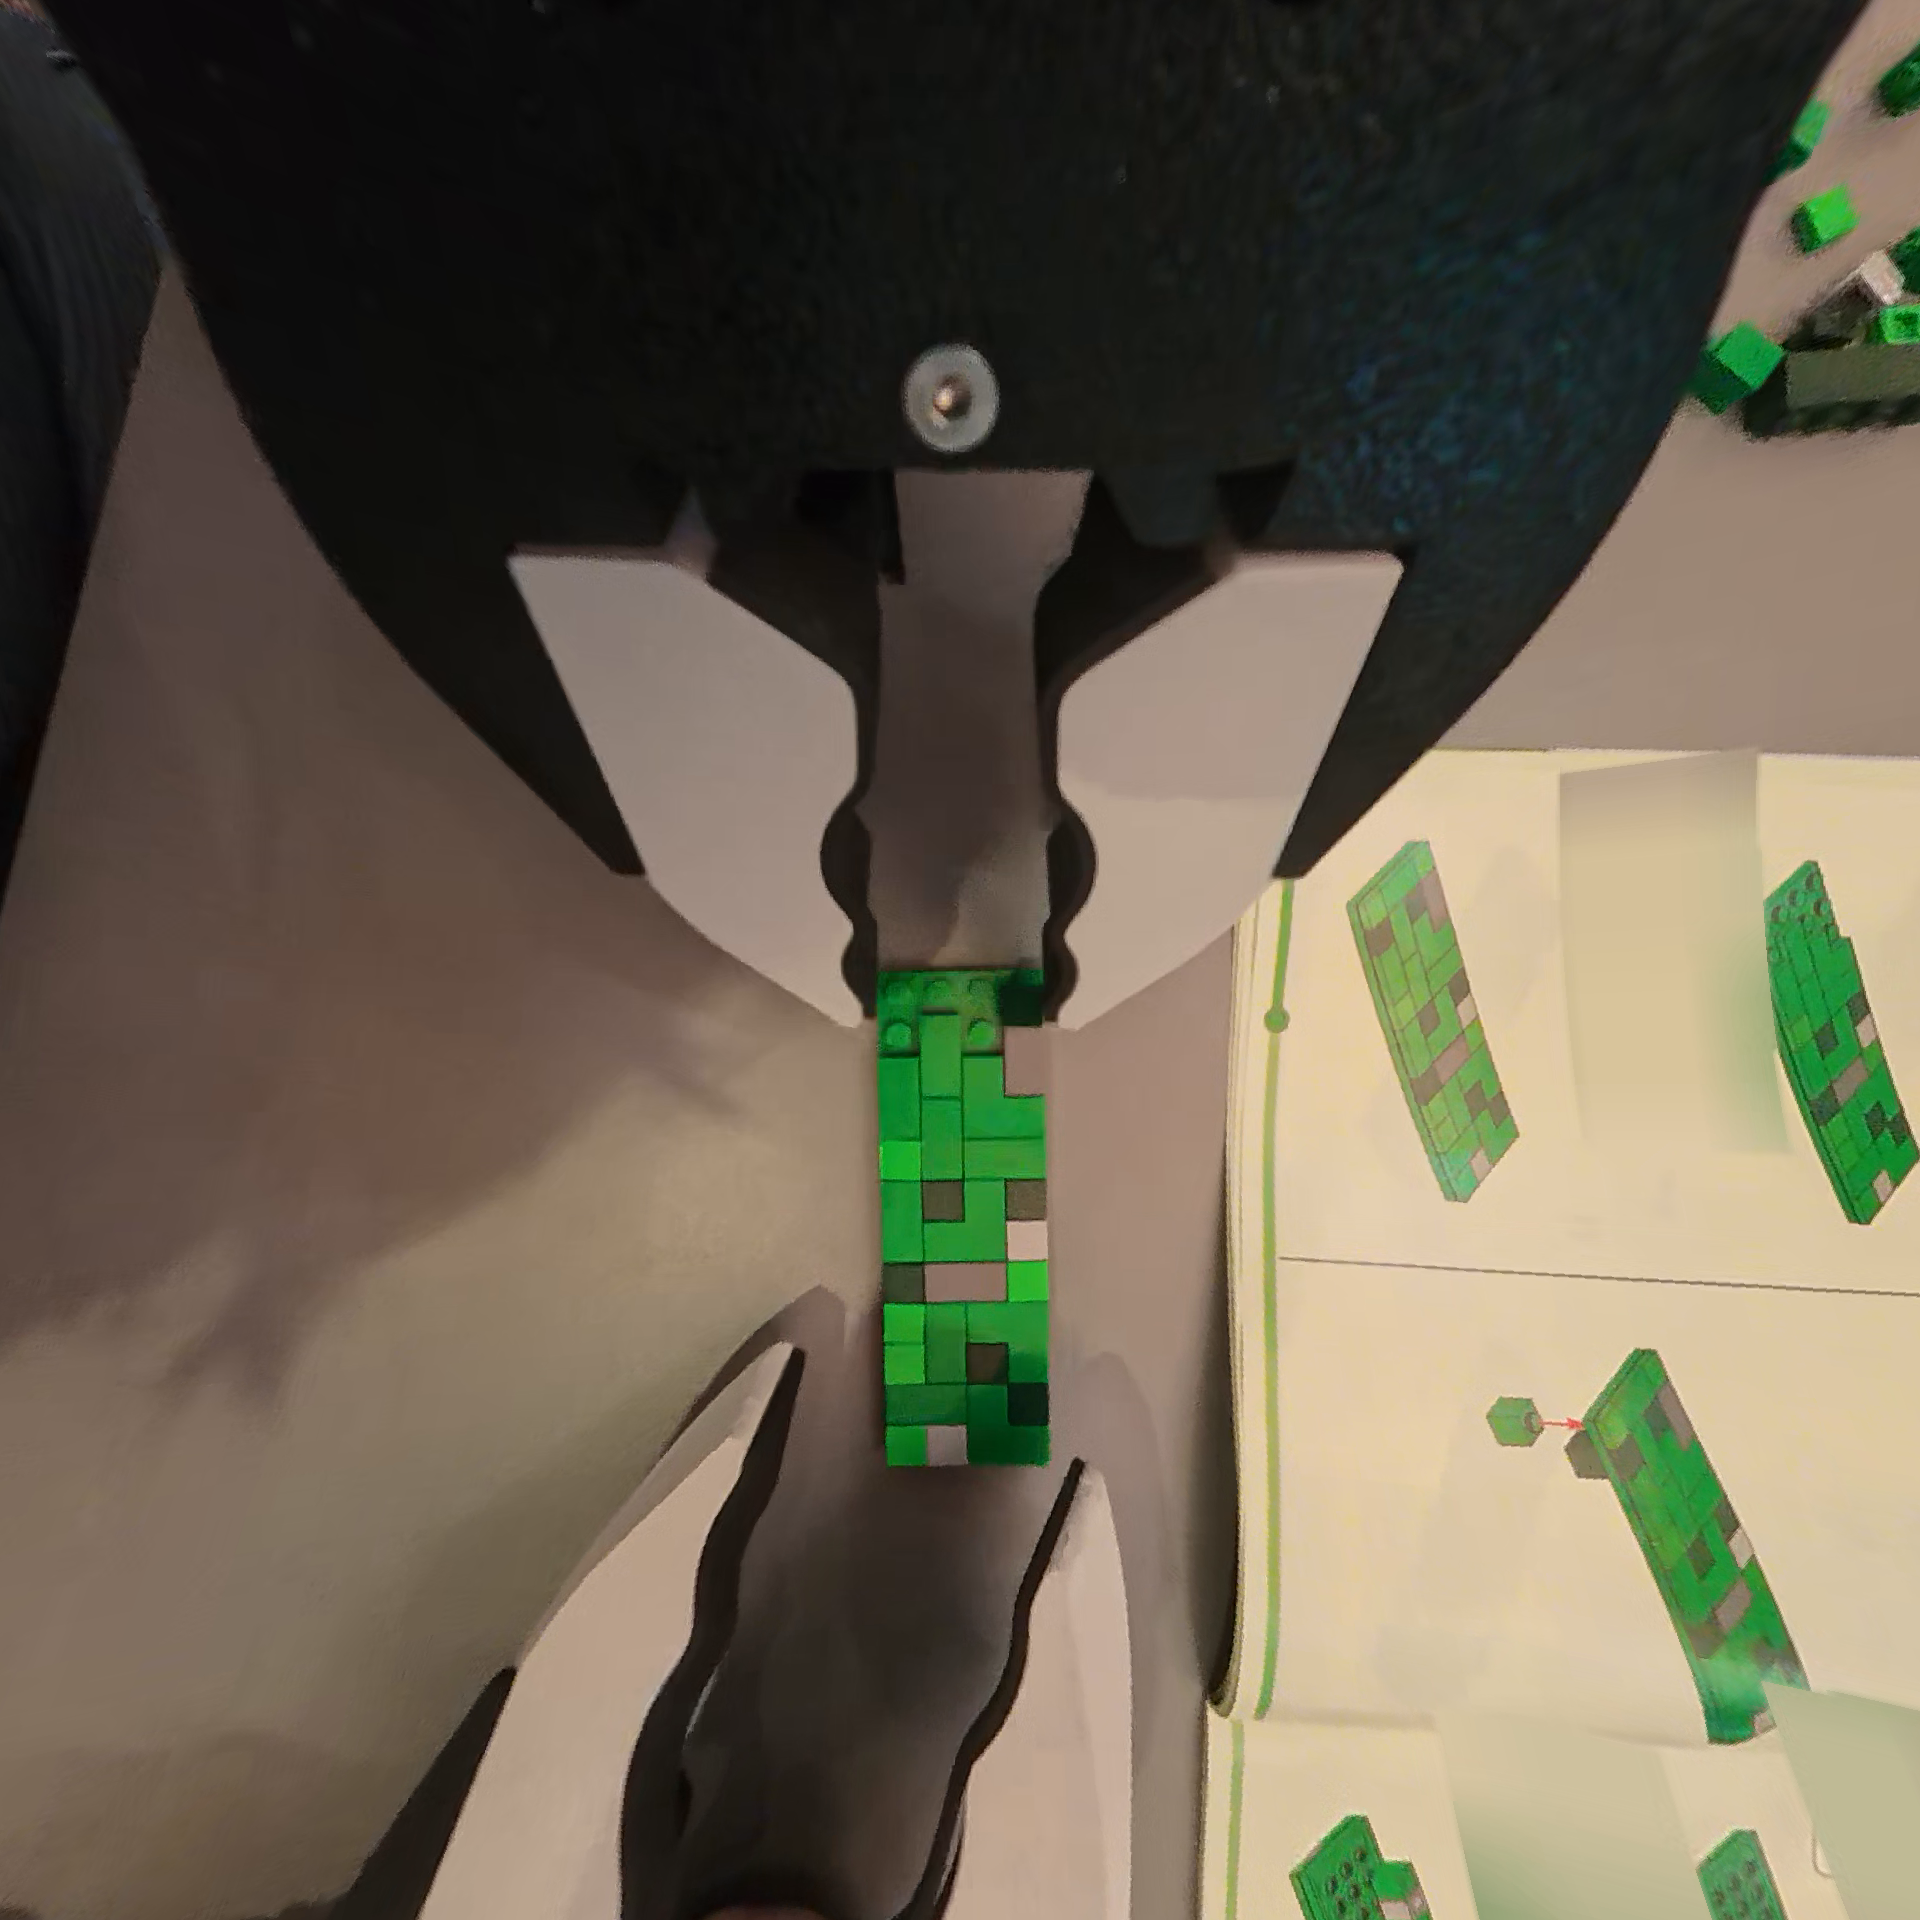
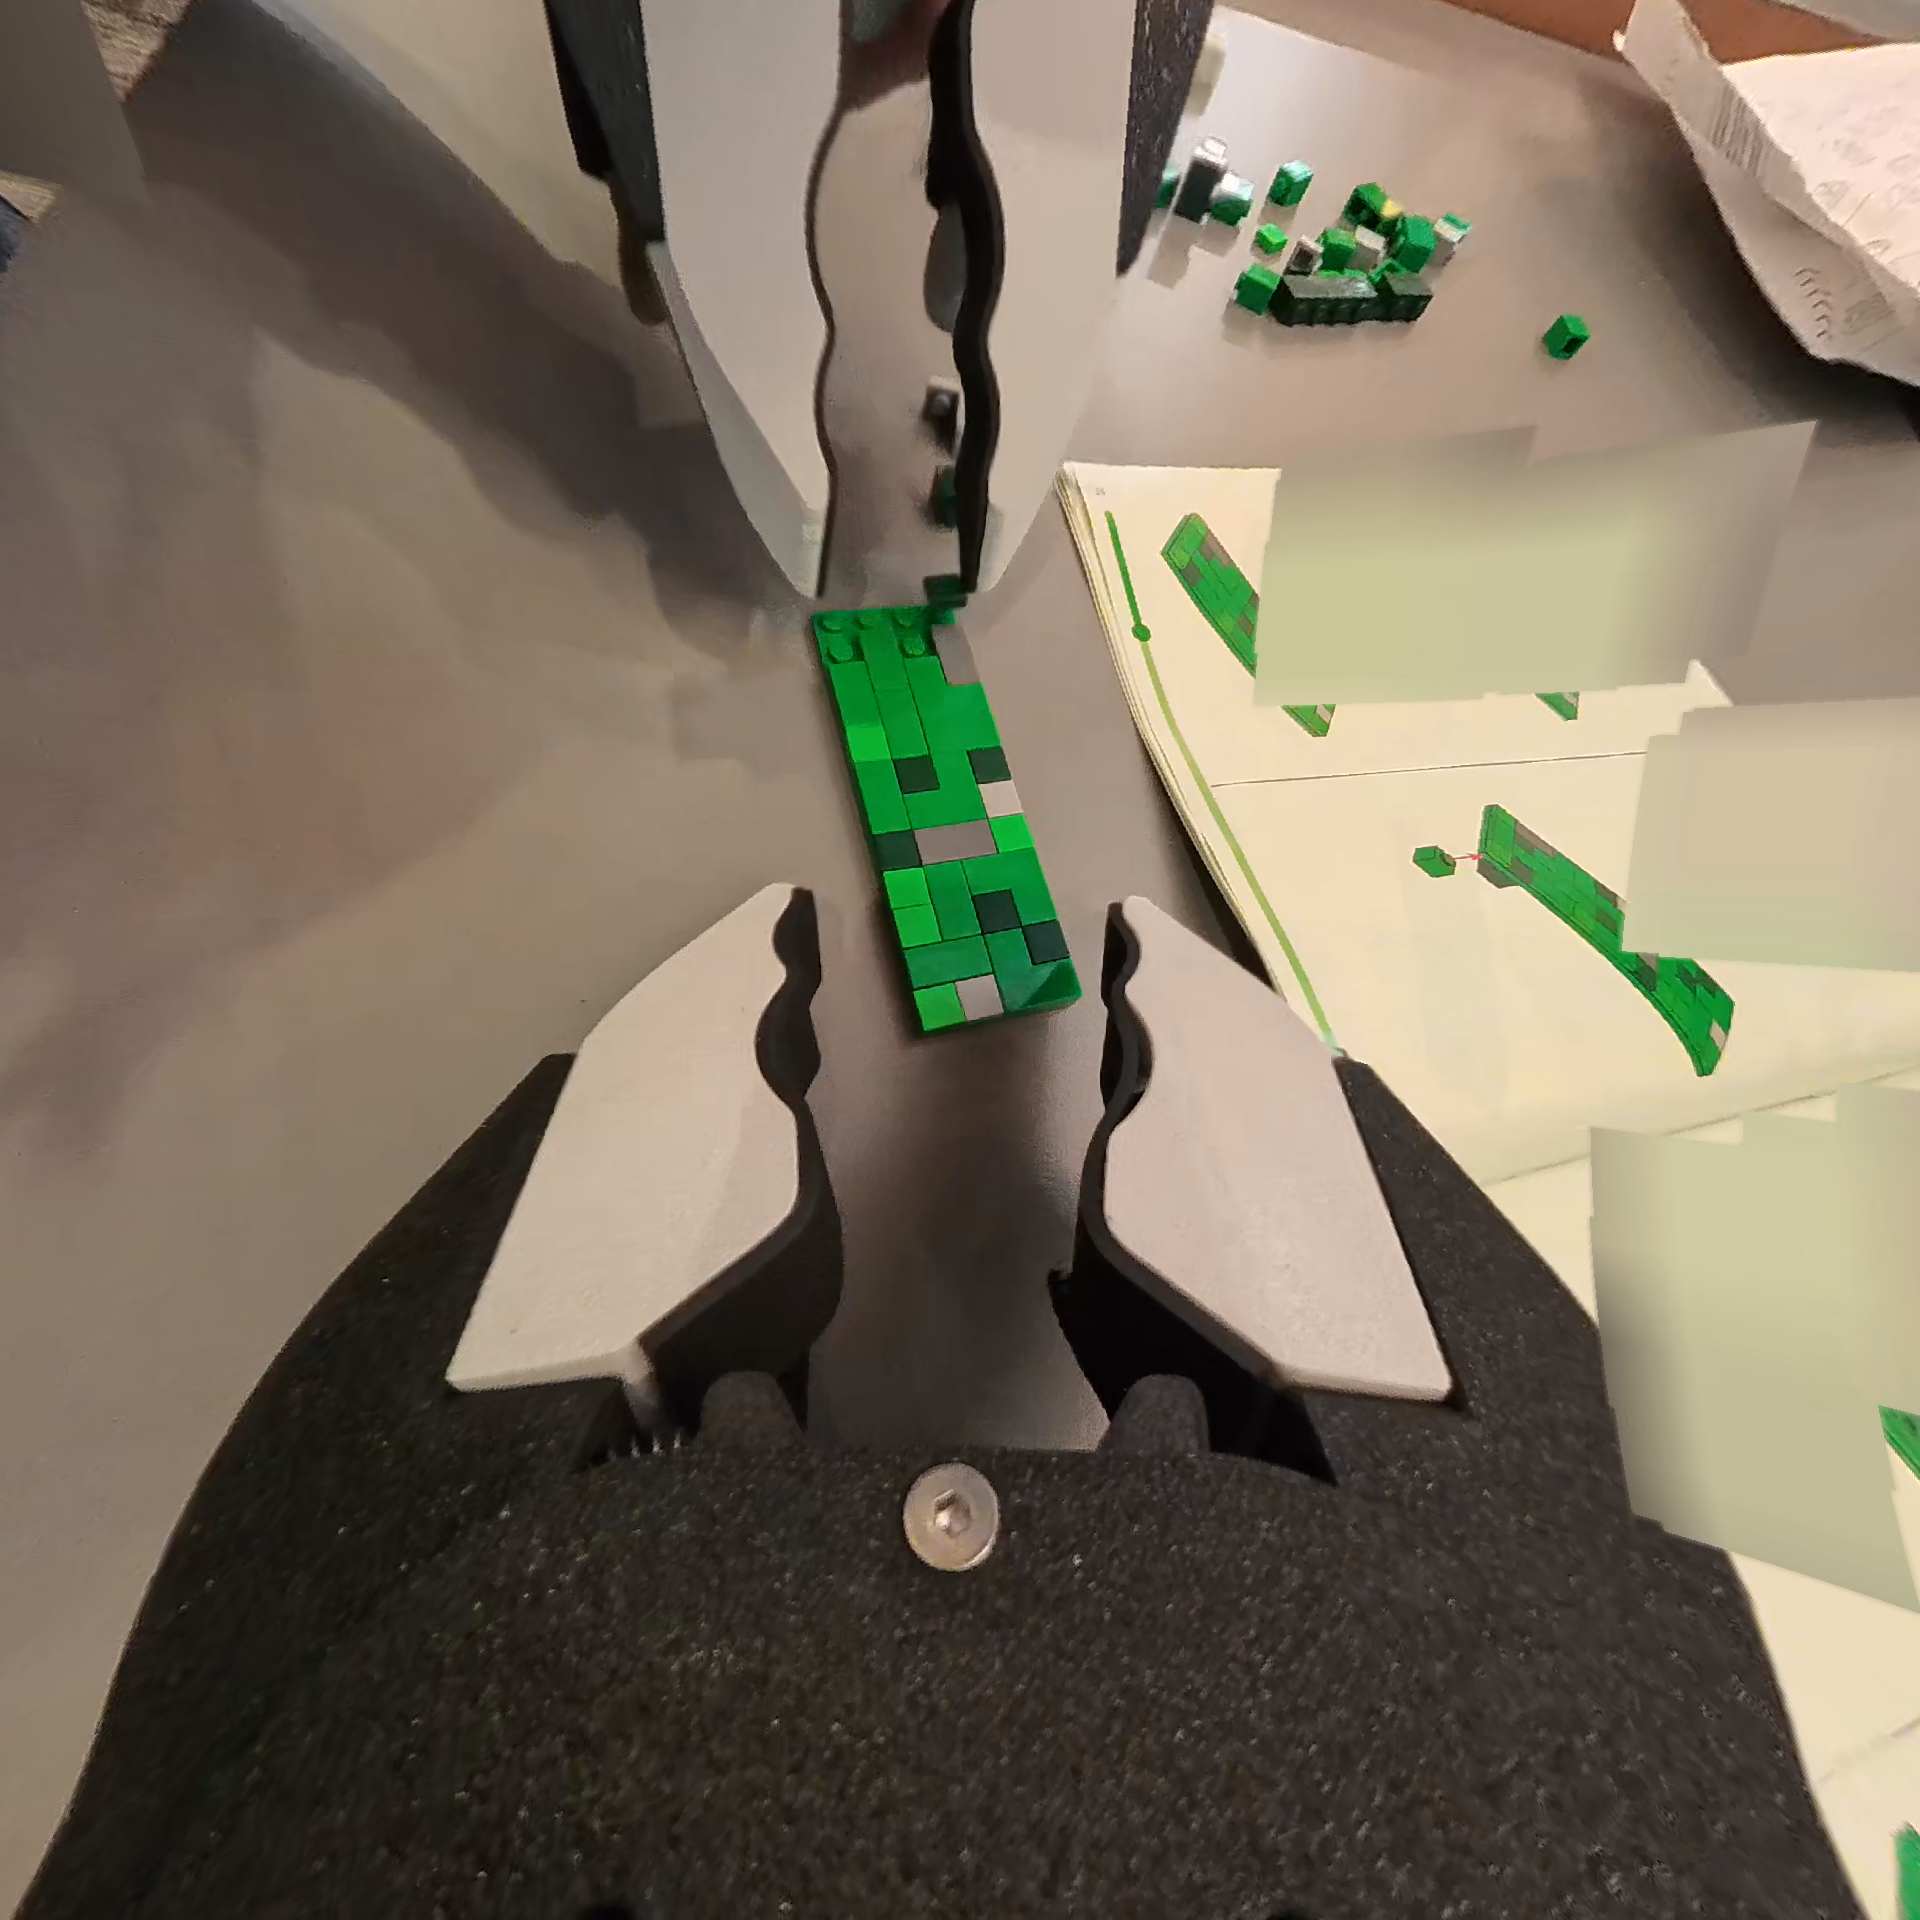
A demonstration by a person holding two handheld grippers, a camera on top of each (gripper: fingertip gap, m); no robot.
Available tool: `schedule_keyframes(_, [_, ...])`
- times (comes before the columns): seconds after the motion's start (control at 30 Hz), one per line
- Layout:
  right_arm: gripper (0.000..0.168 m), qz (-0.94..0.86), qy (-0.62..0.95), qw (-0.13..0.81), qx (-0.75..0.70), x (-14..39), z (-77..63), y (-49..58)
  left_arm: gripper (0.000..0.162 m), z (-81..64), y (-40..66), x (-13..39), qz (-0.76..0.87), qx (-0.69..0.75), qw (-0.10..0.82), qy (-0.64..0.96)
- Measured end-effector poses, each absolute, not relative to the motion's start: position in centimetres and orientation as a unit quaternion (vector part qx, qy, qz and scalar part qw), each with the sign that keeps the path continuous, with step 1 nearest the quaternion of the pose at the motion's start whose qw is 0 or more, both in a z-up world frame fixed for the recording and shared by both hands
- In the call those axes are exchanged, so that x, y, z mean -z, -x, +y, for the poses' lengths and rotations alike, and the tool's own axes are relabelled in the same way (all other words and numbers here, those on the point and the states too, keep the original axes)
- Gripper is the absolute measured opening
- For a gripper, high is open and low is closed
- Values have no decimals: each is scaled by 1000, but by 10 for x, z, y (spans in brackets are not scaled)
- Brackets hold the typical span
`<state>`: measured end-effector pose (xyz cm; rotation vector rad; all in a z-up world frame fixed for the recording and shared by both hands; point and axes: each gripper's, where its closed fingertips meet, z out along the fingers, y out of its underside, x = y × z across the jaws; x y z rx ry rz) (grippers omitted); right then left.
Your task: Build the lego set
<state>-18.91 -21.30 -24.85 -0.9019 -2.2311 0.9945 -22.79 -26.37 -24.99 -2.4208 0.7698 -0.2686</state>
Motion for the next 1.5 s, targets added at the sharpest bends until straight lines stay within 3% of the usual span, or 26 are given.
schedule_keyframes(0.37, [59,-833,354,196,-377,256,-213,190,34,-268,239,251,311,73,282,905])
schedule_keyframes(0.77, [57,-832,354,198,-377,255,-213,191,17,-270,257,253,469,41,227,853])
schedule_keyframes(1.1, [57,-833,354,197,-378,255,-213,190,15,-269,254,259,543,75,179,817])
schedule_keyframes(1.23, [56,-833,355,195,-378,256,-213,190,12,-269,249,264,557,98,168,808])
schedule_keyframes(1.33, [56,-833,355,195,-378,256,-213,190,0,-269,247,264,557,105,171,806])
schedule_keyframes(1.5, [56,-833,355,194,-378,256,-213,190,0,-269,244,263,520,102,189,827])
